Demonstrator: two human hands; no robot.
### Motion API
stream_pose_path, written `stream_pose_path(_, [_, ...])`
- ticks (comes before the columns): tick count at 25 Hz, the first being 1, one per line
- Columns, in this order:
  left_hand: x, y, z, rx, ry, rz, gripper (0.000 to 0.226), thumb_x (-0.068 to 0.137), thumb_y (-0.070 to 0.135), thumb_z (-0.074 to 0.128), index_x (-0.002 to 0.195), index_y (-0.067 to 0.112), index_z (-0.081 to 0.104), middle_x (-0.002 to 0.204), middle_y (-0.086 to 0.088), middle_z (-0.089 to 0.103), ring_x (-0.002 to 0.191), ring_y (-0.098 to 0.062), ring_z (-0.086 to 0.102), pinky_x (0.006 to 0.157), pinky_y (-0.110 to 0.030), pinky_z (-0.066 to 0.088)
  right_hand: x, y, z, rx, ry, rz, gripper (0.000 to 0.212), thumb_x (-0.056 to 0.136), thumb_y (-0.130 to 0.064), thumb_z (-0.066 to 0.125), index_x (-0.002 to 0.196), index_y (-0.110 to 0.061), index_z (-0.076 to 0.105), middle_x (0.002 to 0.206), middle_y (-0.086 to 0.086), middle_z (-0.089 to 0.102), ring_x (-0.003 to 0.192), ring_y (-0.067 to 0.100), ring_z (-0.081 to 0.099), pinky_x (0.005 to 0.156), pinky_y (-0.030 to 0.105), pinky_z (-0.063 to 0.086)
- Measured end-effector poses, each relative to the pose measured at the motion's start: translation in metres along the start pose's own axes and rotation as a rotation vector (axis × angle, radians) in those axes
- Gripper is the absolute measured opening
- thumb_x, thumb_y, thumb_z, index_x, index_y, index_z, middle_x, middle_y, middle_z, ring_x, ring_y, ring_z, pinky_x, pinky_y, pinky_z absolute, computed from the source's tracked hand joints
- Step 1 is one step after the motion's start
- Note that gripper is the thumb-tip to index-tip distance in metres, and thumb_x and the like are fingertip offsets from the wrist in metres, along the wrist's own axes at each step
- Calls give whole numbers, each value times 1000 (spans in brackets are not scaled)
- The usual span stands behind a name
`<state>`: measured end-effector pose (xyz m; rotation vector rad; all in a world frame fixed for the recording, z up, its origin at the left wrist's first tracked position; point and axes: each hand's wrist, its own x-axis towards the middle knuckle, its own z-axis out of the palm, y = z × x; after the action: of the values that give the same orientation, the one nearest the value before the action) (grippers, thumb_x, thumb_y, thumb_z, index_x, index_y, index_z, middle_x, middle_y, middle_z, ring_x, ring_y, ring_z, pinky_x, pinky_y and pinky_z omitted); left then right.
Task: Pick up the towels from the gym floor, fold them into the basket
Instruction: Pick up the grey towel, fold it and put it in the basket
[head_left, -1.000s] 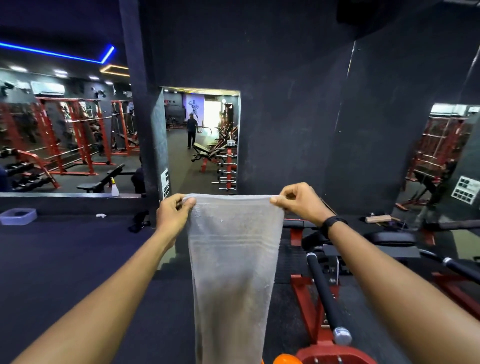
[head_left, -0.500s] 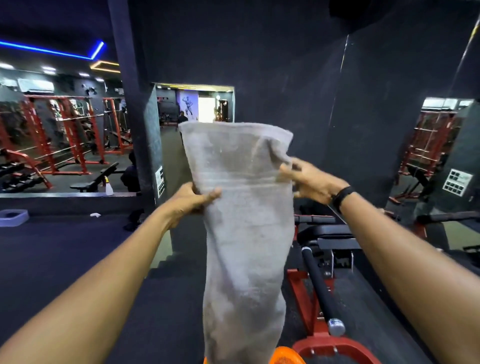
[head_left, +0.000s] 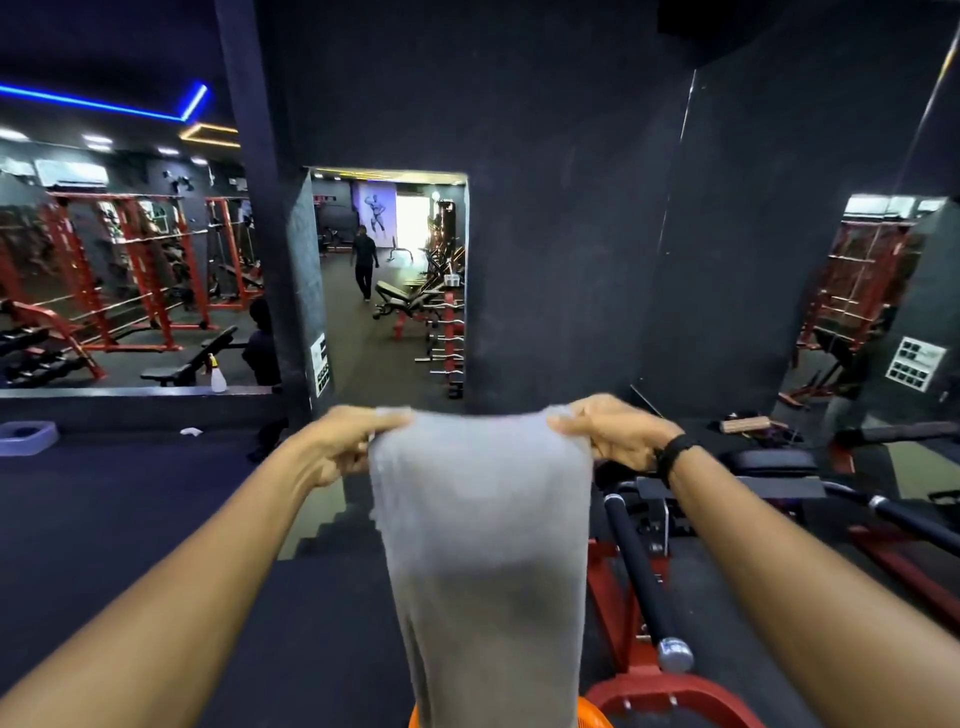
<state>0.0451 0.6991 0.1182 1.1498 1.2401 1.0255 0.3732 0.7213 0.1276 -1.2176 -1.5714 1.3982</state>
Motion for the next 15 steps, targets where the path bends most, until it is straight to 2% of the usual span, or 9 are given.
stream_pose_path(1, [1, 8, 0, -154, -38, 100, 43, 68, 34, 82, 102, 12, 70, 78, 2, 72, 60, -7, 64, 47, -17, 49, 0, -13, -4, 93, 4, -55, 46, 88, -25, 64, 125, 1, 59, 115, 13, 67, 88, 17, 67, 70, 25, 58])
stream_pose_path(2, [3, 13, 0, -188, -120, 163, 54, 60, 40, 86, 104, 15, 68, 86, 1, 75, 68, -8, 68, 55, -19, 53, -2, -25, -6, 151, -38, -78, 53, 83, -29, 68, 127, -2, 57, 118, 11, 67, 95, 19, 68, 74, 28, 58])
stream_pose_path(4, [-6, 11, 10, 108, -264, 116, 66, 55, 41, 87, 113, 20, 64, 103, 4, 74, 89, -7, 69, 71, -20, 54, -9, -28, -2, -5, -173, 11, 66, 69, -33, 80, 127, -9, 58, 121, 8, 67, 107, 22, 66, 82, 34, 57])
stream_pose_path(6, [-2, -10, 9, 284, -250, 74, 69, 54, 39, 89, 115, 18, 65, 104, 5, 73, 88, -5, 68, 69, -17, 51, -9, -2, 1, -195, -175, 111, 74, 58, -35, 87, 124, -12, 61, 117, 5, 70, 106, 21, 67, 82, 35, 57])
stream_pose_path(8, [2, -30, 7, 227, -131, -9, 69, 51, 45, 90, 110, 16, 69, 105, 0, 73, 88, -10, 68, 67, -20, 50, -8, 19, 3, -88, -69, 155, 60, 71, -27, 82, 123, -5, 62, 106, 5, 72, 91, 15, 70, 72, 28, 59])
stream_pose_path(11, [-2, -31, 8, 174, -119, -99, 37, 73, 32, 80, 106, 20, 72, 110, -2, 72, 93, -12, 66, 70, -24, 52, -10, 16, 4, -3, -21, 171, 45, 80, -16, 73, 119, 3, 62, 94, 5, 74, 75, 11, 70, 59, 21, 56])
stream_pose_path(13, [3, -17, 6, -98, -140, -7, 64, 56, 34, 89, 113, 13, 69, 102, -5, 74, 85, -14, 69, 68, -26, 56, -11, -3, 0, 139, -23, 60, 32, 86, -14, 65, 114, 2, 63, 87, 5, 74, 72, 11, 71, 55, 22, 55])
stream_pose_path(14, [4, -8, 4, -194, -181, 54, 78, 47, 38, 93, 115, 11, 67, 100, -6, 74, 85, -16, 71, 68, -27, 58, -12, -12, -2, 201, -63, -10, 32, 87, -18, 63, 114, -1, 62, 92, 5, 74, 77, 13, 72, 59, 24, 57])
stream_pose_path(15, [0, 0, 4, -173, -236, 94, 81, 45, 39, 93, 115, 11, 66, 101, -6, 74, 88, -17, 71, 69, -28, 58, -15, -17, -2, 178, -124, -28, 39, 81, -24, 67, 115, -5, 62, 100, 6, 73, 86, 15, 72, 66, 28, 59])
